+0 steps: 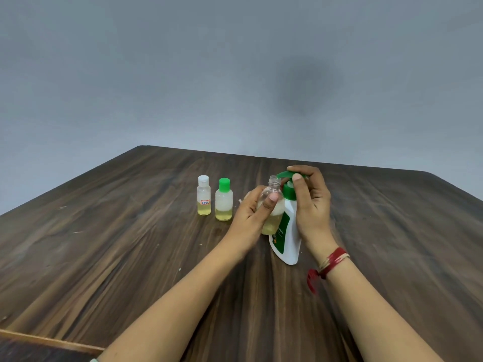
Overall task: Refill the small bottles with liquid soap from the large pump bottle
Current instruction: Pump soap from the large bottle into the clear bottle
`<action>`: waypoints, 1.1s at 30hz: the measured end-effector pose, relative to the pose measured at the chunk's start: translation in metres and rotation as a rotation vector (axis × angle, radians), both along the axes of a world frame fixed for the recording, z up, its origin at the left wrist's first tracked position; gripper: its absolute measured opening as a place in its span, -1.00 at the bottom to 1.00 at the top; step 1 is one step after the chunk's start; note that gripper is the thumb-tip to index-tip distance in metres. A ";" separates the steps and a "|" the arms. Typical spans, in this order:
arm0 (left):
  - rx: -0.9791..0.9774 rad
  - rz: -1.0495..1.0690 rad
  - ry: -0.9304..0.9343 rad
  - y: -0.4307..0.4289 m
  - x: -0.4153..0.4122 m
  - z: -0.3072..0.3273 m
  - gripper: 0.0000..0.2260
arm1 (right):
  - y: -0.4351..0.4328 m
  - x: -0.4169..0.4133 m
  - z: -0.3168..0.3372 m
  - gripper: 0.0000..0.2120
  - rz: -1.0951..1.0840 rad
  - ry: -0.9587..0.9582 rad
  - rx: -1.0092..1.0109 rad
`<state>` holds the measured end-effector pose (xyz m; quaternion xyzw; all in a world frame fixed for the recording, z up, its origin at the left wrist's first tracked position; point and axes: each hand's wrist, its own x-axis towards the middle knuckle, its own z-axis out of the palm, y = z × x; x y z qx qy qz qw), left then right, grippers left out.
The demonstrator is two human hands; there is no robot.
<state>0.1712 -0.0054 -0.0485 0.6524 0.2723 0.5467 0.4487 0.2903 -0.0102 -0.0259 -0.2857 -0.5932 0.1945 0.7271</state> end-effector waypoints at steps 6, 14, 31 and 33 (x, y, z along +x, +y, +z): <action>-0.008 -0.013 -0.005 0.001 0.001 0.001 -0.53 | -0.001 0.000 0.000 -0.87 -0.009 -0.010 0.001; 0.010 -0.004 0.004 0.002 0.000 -0.001 -0.52 | -0.002 0.000 0.001 -0.86 -0.007 0.001 -0.009; 0.013 -0.039 -0.021 0.001 -0.001 -0.002 -0.42 | 0.001 -0.001 -0.002 -0.82 -0.007 0.018 -0.005; 0.010 -0.032 -0.018 0.001 -0.001 -0.002 -0.45 | 0.001 -0.001 -0.002 -0.86 -0.009 0.020 -0.001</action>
